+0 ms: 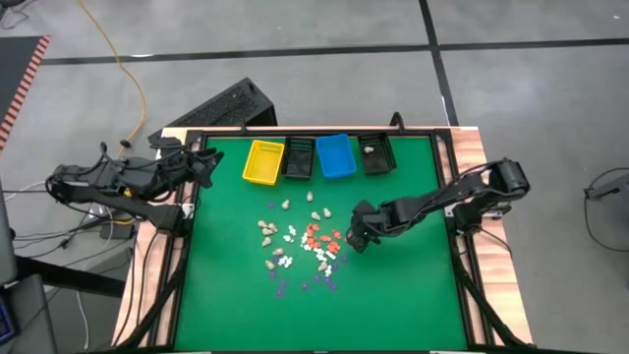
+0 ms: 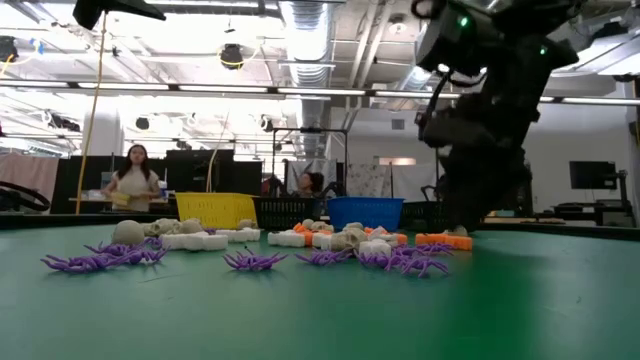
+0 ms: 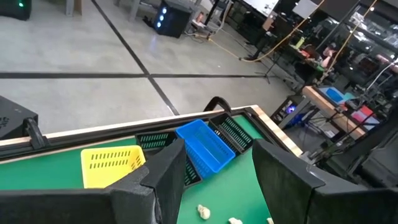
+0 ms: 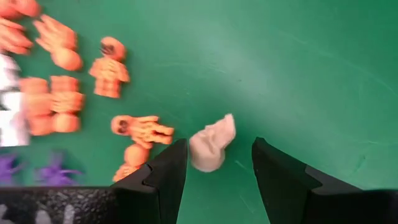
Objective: Sort Halloween decoration
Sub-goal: Put the white skull toy into the right black basket
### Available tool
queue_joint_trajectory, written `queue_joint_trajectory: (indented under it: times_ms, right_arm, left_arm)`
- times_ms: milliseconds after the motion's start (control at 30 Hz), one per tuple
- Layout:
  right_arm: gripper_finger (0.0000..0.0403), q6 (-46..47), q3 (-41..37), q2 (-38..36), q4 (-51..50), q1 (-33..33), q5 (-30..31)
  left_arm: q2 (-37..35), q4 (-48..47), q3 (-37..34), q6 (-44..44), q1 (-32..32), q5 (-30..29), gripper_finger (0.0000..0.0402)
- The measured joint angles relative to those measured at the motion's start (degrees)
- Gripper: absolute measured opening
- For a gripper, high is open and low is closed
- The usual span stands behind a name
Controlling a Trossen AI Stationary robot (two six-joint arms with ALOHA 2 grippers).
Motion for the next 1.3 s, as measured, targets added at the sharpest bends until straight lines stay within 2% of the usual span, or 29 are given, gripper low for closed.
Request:
queue_joint_trajectory:
  times_ms: [167, 400, 733, 900, 1100, 1200, 1300]
  right_arm:
    - [0.019, 0.0, 0.1, 2.8, 0.2, 0.1, 0.0]
    - [0.0099, -0.1, 0.1, 2.7, 0.8, 0.0, -0.1]
    - [0.0092, 0.2, -0.1, -3.9, 0.2, -3.9, -0.5]
    - [0.0049, -0.4, -0.1, -8.9, -0.2, -10.6, -0.5]
    - [0.0019, -5.0, -0.1, -12.5, 0.9, -23.4, 0.9]
    - [0.0017, -9.3, -0.1, -12.9, 1.3, -29.7, -1.5]
    - [0.004, -11.8, -0.1, -12.9, 2.4, -33.3, -5.6]
  left_arm:
    - [0.0, 0.0, 0.0, 0.0, 0.0, 0.0, 0.0176]
    - [0.0, 0.0, 0.0, 0.0, 0.0, -0.1, 0.0176]
    - [0.0, 0.0, 0.0, 0.0, 0.0, -0.2, 0.0176]
    - [0.0, 0.0, 0.0, 0.1, 0.0, -0.5, 0.0176]
    - [0.0, 0.0, 0.0, 0.1, 0.0, -0.6, 0.0176]
    - [0.0, 0.0, 0.0, 0.0, 0.0, -0.7, 0.0176]
    - [0.0, 0.0, 0.0, 0.0, 0.0, -0.7, 0.0176]
